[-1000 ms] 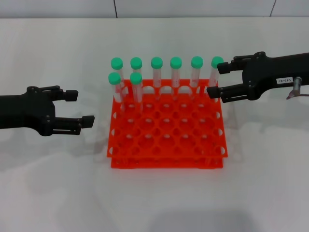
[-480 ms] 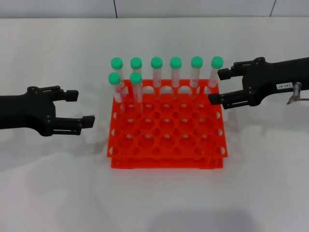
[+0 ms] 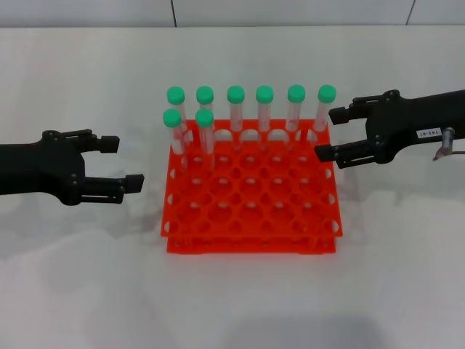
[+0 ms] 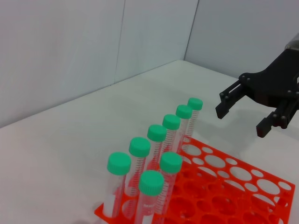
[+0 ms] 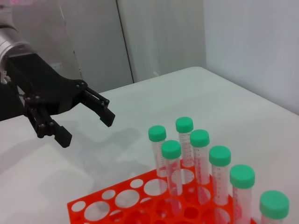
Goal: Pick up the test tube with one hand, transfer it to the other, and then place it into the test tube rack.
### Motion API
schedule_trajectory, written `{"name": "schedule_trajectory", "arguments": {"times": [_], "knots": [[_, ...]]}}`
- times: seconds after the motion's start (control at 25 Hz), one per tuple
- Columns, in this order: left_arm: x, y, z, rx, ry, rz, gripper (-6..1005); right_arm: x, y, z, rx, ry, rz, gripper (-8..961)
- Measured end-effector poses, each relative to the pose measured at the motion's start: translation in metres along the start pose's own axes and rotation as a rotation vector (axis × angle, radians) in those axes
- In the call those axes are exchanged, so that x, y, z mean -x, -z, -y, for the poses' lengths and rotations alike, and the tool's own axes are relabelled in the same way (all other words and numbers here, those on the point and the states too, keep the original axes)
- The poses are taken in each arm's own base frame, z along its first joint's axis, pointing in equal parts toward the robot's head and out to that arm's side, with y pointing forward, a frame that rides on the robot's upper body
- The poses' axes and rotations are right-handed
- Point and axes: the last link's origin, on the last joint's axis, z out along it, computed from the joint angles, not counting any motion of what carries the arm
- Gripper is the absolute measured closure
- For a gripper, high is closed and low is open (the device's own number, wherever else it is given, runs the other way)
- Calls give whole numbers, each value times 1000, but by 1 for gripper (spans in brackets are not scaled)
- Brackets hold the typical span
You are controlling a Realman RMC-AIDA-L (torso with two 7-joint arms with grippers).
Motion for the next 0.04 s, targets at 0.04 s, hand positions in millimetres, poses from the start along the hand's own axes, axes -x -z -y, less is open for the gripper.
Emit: {"name": "schedule_trajectory", "arguments": {"times": [0.04], "knots": [[0,0,0,1,0,0,109,0,0,0,0,0,0,177]]}}
